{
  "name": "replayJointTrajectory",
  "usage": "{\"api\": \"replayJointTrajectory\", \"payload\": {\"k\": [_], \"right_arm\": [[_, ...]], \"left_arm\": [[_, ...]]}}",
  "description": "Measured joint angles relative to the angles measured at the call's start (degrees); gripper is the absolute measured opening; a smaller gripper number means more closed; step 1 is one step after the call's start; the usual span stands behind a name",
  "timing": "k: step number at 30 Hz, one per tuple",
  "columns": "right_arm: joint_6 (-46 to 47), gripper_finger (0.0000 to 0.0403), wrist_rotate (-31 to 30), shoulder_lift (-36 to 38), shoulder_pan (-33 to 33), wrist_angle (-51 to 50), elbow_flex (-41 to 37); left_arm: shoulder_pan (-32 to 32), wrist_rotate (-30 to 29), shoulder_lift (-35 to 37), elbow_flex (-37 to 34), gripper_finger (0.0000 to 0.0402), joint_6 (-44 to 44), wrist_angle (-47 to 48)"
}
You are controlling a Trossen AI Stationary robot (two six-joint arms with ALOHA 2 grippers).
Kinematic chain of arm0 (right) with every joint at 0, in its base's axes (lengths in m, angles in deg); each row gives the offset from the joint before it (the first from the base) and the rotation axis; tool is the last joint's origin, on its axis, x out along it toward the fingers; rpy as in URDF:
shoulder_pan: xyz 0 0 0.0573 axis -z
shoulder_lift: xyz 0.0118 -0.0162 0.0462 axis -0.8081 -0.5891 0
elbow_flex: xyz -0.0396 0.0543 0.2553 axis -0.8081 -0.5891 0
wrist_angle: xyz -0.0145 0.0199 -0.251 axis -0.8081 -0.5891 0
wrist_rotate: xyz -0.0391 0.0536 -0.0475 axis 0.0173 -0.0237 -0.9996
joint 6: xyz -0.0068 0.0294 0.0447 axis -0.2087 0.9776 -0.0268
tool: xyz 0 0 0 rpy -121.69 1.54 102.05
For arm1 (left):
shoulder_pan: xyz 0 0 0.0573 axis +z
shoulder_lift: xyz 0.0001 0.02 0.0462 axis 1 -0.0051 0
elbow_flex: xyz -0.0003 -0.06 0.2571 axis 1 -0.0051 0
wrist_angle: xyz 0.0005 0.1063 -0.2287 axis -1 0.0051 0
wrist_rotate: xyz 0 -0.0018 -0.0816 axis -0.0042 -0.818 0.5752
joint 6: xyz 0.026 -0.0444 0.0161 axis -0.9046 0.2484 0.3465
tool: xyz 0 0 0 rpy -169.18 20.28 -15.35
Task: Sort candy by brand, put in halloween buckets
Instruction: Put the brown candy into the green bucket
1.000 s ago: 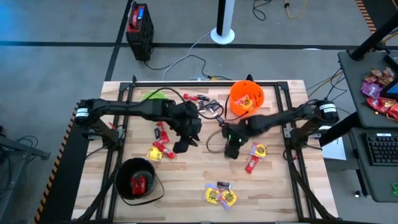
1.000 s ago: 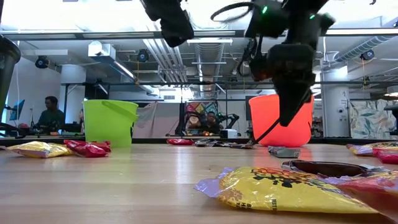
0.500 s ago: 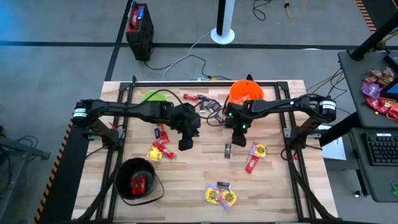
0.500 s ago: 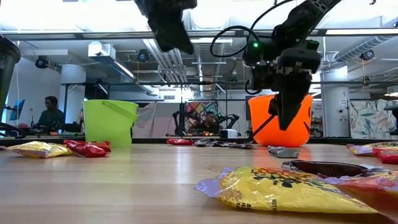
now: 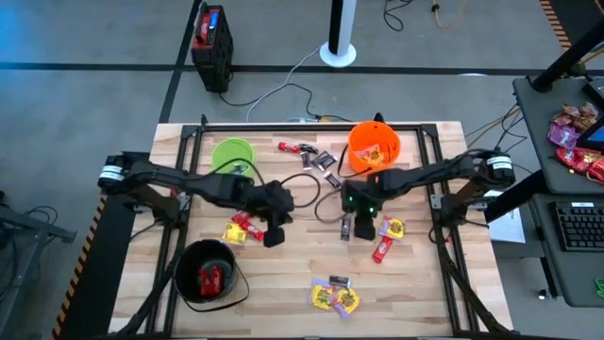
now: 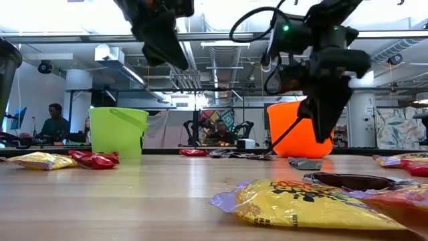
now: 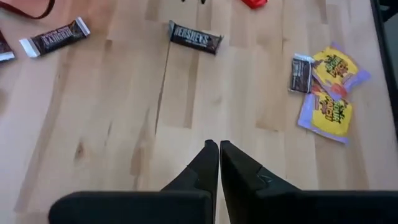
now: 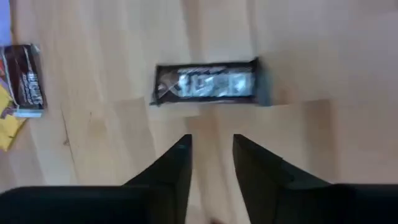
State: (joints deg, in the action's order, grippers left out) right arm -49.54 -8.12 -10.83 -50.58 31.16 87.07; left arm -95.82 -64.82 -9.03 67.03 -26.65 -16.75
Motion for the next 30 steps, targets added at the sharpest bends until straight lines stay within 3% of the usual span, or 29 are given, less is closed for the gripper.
{"api": "replayJointTrajectory", "payload": {"k": [3,9,14,22,30], "right_arm": [[4.3,0.0067,-1.5,-1.7,-3.2,3.9,-0.5],[13.9,0.0013,-5.0,-6.8,-6.4,11.6,0.2],[17.6,0.0009,-6.9,-8.7,-6.5,11.4,1.7],[17.9,0.0009,-8.7,-4.7,-6.4,-1.9,4.4],[21.8,0.0009,-10.9,-7.4,-6.8,3.4,0.8]], "left_arm": [[-1.7,-3.5,0.7,0.2,0.0,0.1,-1.1],[-3.6,-4.3,0.7,0.8,0.0,0.3,-2.1],[-5.2,-6.2,0.7,0.6,0.0,0.9,-1.9],[-6.6,-7.6,1.7,0.5,0.0,2.3,-1.0],[-6.6,-8.8,1.7,0.5,0.0,2.6,-0.5]]}}
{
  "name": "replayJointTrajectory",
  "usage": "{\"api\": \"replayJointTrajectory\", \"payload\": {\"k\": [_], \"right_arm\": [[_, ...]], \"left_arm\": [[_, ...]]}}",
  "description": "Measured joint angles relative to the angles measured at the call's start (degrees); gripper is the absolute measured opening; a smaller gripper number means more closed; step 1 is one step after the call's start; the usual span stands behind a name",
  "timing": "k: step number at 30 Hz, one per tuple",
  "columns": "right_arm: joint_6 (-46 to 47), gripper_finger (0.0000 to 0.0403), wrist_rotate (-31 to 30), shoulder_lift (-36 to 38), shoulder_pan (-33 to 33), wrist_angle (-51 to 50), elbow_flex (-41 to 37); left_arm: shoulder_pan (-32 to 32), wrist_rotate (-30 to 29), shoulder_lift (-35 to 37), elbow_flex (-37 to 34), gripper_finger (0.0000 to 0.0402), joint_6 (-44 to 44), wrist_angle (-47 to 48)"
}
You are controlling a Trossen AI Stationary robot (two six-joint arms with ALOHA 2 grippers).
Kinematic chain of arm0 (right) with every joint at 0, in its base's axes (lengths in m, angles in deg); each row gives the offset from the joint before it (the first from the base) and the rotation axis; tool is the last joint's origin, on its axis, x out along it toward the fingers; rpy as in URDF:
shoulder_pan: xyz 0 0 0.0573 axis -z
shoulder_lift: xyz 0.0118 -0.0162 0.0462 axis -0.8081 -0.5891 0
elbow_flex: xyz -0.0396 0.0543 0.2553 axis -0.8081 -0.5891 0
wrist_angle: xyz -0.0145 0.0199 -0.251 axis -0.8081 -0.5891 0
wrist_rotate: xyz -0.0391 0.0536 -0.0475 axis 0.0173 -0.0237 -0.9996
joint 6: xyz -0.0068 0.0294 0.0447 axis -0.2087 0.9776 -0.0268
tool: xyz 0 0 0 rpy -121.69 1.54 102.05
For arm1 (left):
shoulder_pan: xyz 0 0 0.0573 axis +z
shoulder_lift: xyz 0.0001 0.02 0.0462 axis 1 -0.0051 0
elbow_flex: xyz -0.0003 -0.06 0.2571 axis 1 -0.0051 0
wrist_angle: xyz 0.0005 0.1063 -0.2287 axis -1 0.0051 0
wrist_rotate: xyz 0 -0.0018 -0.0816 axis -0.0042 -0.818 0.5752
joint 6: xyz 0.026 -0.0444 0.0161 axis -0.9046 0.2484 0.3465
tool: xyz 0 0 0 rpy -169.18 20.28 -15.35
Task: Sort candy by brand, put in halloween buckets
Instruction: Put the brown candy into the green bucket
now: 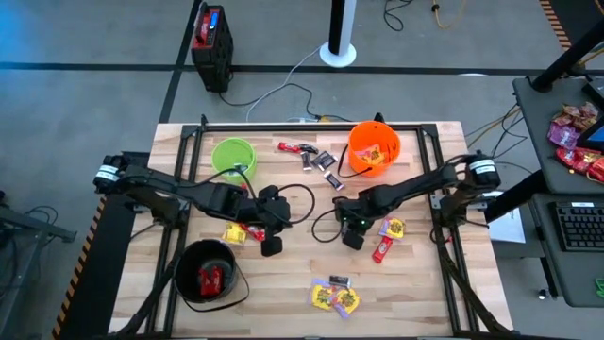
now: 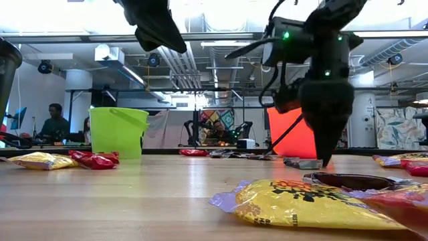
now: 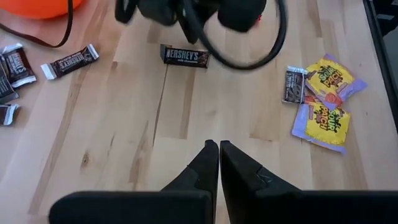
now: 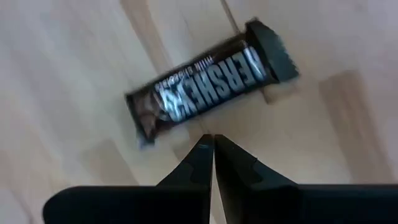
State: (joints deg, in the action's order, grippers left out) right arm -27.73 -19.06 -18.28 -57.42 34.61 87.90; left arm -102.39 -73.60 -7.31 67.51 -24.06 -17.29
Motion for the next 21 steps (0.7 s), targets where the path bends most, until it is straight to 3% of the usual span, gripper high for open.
{"api": "replayJointTrajectory", "payload": {"k": [5,9,12,14,21], "right_arm": [[1.9,0.0009,1.1,-2.4,-0.5,6.4,0.1],[5.5,0.0009,2.1,-2.6,-0.4,20.9,0.3],[6.0,0.0009,0.7,-0.7,0.8,17.4,2.3],[5.4,0.0009,-0.5,0.2,2.2,9.9,3.8],[2.7,0.0009,5.4,6.1,7.9,-3.4,2.2]], "left_arm": [[0.0,-1.9,0.0,0.0,0.0,0.3,0.1],[0.0,-2.6,0.0,0.0,0.0,0.2,-0.2],[0.0,-2.8,0.0,-0.1,0.0,0.1,-0.5],[0.2,-2.8,-0.6,-0.2,0.0,-0.4,-2.1],[2.5,-0.2,-8.1,-0.6,0.0,-5.0,-10.9]]}}
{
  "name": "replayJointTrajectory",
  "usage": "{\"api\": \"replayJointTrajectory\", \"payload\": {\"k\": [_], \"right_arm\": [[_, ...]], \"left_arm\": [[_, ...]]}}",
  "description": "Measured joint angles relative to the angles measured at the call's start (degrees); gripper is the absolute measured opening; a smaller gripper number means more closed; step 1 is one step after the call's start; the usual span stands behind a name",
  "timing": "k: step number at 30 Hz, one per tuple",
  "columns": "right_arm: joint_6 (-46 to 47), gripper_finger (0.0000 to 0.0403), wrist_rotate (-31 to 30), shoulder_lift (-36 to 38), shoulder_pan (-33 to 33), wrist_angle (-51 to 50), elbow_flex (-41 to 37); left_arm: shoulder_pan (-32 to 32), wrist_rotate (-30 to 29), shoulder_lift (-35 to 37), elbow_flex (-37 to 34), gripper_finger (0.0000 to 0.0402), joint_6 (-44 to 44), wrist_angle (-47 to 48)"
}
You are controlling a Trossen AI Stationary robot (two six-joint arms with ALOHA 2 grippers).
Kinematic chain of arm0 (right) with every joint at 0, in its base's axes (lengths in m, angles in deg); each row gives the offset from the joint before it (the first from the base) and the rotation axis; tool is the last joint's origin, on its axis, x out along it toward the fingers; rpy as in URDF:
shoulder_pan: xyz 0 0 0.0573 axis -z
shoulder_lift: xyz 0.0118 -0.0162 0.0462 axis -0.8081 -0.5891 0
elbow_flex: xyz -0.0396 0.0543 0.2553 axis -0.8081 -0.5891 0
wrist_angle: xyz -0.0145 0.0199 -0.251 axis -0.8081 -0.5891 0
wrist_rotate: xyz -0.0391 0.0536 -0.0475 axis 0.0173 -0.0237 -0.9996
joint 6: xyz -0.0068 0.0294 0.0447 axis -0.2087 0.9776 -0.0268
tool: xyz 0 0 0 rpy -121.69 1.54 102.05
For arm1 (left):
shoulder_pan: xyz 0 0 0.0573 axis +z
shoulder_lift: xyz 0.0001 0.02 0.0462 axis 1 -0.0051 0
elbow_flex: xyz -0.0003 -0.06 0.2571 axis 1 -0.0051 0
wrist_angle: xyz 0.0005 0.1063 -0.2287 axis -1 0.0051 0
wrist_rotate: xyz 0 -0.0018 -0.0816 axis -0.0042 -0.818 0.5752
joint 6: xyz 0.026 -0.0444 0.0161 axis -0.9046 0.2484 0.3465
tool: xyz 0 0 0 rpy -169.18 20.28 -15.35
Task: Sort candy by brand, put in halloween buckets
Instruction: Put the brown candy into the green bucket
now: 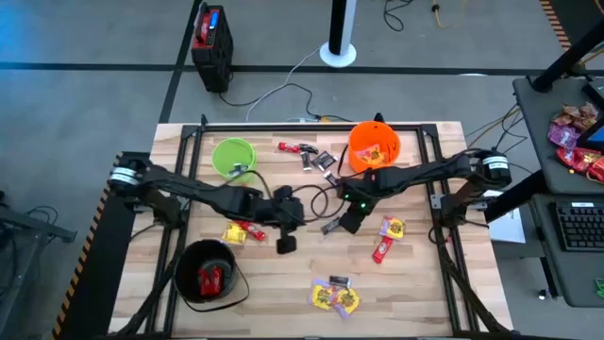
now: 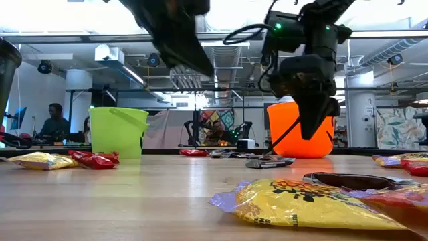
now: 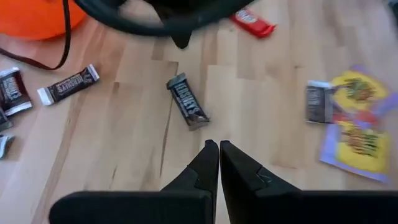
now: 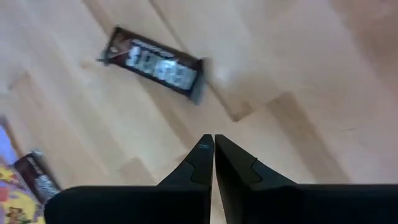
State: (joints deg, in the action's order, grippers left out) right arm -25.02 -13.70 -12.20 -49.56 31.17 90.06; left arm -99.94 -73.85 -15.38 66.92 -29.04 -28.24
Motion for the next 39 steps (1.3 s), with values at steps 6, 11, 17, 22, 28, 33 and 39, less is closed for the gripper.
{"api": "replayJointTrajectory", "payload": {"k": [6,11,17,22,28,33,39], "right_arm": [[-0.2,0.0009,-4.7,4.3,0.9,4.1,-5.2],[1.2,0.0009,-5.9,4.0,0.9,8.1,-6.9],[-0.8,0.0009,-6.1,1.7,0.6,10.6,-6.9],[-0.8,0.0009,-6.8,-0.3,0.2,12.2,-6.9],[0.9,0.001,-1.1,-0.2,-0.1,16.9,-6.9],[2.6,0.003,0.6,0.4,-0.1,17.1,-6.9],[3.8,0.0091,0.4,-0.4,0.1,17.3,-7.0]], "left_arm": [[2.4,4.6,-8.0,0.0,0.0,-11.2,-12.4],[7.1,17.4,-10.0,-0.1,0.0,-16.5,-10.0],[11.0,18.0,-10.8,0.0,0.0,-23.7,-8.5],[9.7,17.9,-14.2,0.0,0.0,-20.3,-14.3],[7.1,15.5,-20.1,0.0,0.0,-15.3,-20.8],[6.8,10.3,-22.3,0.0,0.0,-11.8,-22.3],[6.9,10.9,-22.9,0.0,0.0,-11.7,-22.8]]}}
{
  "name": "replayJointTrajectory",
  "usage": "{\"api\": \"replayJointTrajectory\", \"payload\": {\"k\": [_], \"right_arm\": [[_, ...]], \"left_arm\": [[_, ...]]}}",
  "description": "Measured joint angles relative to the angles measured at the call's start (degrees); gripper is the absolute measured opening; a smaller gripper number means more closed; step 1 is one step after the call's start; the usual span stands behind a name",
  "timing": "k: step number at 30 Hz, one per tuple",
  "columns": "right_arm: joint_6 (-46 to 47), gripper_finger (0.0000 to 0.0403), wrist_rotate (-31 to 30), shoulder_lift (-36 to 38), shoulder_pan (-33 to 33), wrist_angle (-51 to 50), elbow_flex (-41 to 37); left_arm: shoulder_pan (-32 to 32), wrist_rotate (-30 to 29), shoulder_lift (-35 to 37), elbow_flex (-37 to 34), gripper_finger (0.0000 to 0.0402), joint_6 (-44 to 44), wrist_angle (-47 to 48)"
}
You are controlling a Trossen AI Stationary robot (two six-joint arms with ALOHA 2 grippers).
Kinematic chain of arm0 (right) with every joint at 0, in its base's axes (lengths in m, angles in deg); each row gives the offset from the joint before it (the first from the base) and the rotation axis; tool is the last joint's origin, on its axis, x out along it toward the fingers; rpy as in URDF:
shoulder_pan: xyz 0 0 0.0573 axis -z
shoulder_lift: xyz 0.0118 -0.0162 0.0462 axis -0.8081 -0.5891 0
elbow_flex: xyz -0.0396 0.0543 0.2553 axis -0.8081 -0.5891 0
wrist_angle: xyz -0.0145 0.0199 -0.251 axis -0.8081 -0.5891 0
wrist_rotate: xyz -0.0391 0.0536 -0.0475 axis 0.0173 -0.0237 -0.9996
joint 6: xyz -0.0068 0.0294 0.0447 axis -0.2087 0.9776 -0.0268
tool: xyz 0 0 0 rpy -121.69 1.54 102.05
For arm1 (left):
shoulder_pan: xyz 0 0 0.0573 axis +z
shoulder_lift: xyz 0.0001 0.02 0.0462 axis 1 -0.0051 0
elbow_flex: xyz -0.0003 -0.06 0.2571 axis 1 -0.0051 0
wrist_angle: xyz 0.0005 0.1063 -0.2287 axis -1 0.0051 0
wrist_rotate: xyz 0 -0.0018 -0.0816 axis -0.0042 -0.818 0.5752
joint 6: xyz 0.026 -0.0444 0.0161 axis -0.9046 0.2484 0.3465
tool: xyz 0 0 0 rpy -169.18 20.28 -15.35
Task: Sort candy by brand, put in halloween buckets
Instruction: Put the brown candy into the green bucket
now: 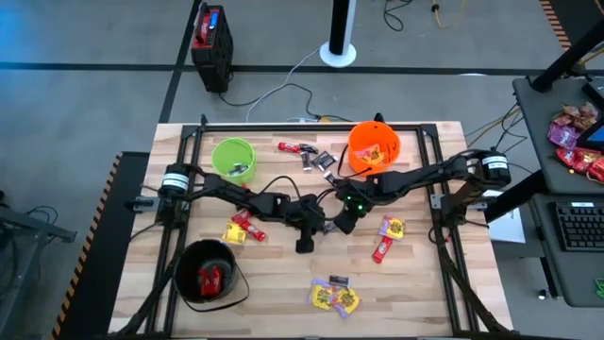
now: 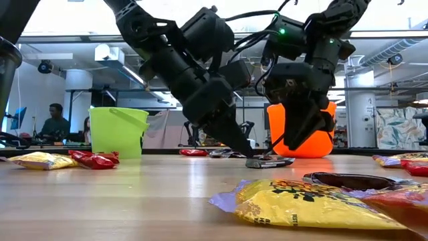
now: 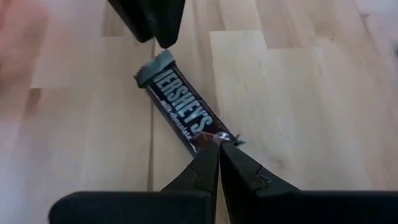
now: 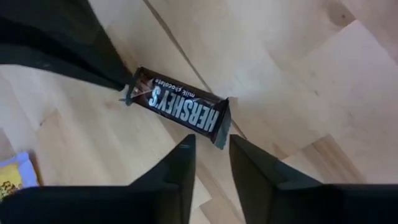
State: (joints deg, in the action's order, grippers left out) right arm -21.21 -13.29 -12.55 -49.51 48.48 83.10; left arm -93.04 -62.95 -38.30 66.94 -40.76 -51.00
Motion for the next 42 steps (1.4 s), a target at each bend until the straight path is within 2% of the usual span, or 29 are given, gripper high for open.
{"api": "replayJointTrajectory", "payload": {"k": [7,13,17,23,29,33,38,42], "right_arm": [[-0.1,0.0162,-0.2,-1.7,0.8,3.1,-1.0],[0.6,0.0188,2.4,-5.0,0.9,6.5,-1.2],[1.4,0.0188,4.2,-6.3,1.0,8.0,-1.1],[1.8,0.0185,7.4,-5.5,1.0,7.5,-1.0],[3.2,0.0181,13.8,-5.2,0.9,5.0,-1.3],[2.5,0.0172,13.0,-6.0,0.5,6.6,-1.3],[1.6,0.0162,9.1,-6.1,0.7,7.3,-1.3],[1.6,0.0157,8.2,-6.0,1.4,4.9,-1.1]], "left_arm": [[-0.2,0.5,-0.5,0.0,0.0,1.0,-0.7],[-0.3,1.3,-3.1,0.1,0.0,2.0,-3.4],[-0.4,1.9,-4.0,0.2,0.0,5.7,-3.4],[-0.4,1.7,-4.0,0.2,0.0,6.4,-3.1],[-0.4,1.6,-4.1,0.1,0.0,6.6,-3.0],[-0.4,1.6,-4.1,0.1,0.0,7.5,-3.1],[-0.4,1.6,-4.1,0.1,0.0,7.5,-3.1],[-0.4,1.7,-4.1,0.1,0.0,7.5,-2.9]]}}
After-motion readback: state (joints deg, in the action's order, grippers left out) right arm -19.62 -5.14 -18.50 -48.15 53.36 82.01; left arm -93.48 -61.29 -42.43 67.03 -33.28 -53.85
